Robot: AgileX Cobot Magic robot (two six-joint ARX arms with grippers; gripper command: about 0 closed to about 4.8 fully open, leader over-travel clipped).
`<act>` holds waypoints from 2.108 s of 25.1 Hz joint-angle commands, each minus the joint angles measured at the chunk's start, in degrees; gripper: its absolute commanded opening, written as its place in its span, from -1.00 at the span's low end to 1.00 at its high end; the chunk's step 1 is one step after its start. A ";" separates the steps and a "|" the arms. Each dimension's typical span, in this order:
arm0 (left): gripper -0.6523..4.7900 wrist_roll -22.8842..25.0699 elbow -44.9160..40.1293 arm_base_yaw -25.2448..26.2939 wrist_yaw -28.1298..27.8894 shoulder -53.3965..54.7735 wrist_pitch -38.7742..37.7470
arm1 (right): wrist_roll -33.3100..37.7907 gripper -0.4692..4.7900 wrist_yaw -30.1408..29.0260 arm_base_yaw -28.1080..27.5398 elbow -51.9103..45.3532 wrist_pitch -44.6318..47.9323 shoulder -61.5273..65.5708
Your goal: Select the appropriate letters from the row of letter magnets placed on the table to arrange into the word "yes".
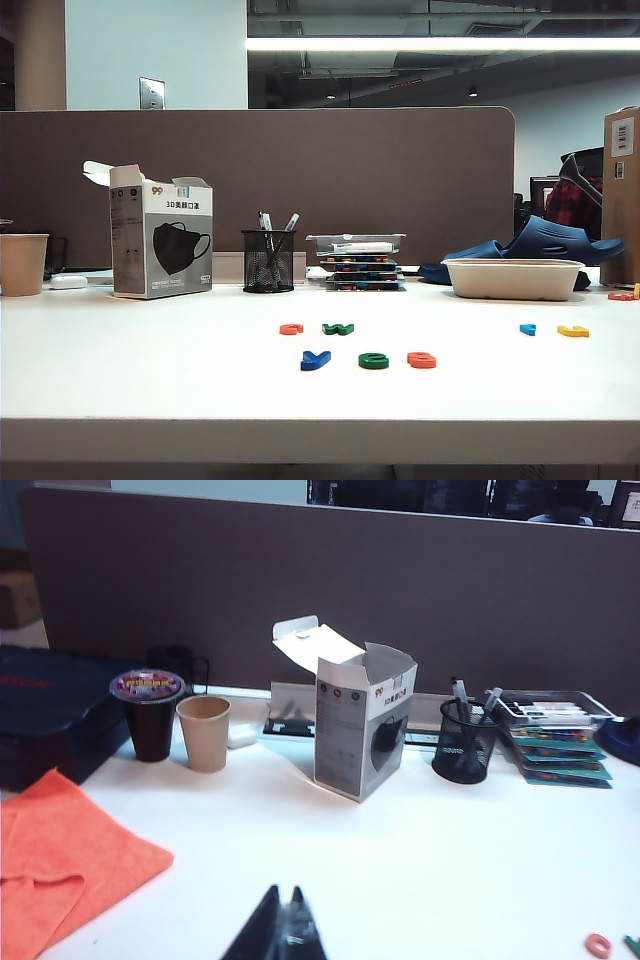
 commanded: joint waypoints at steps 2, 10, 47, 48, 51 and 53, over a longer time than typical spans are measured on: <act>-0.78 0.83 -6.12 0.04 0.35 0.07 8.04 | -0.15 -0.82 -0.02 0.07 -0.37 0.79 -0.52; -0.78 0.37 -18.60 0.04 0.35 0.07 19.91 | -0.15 -0.82 -0.04 0.09 -0.37 0.79 -0.52; -0.78 0.39 -36.83 0.02 1.73 0.04 38.03 | -0.15 -0.82 -0.04 0.09 -0.35 0.83 -0.52; -0.78 0.39 -36.83 0.02 1.70 0.04 38.03 | -0.15 -0.82 -0.04 0.09 -0.35 0.83 -0.52; -0.78 0.39 -36.83 0.02 1.73 0.04 38.01 | -0.15 -0.82 -0.04 0.09 -0.35 0.85 -0.52; -0.78 0.37 -36.83 0.02 1.73 0.04 38.01 | -0.15 -0.82 -0.04 0.09 -0.35 0.85 -0.52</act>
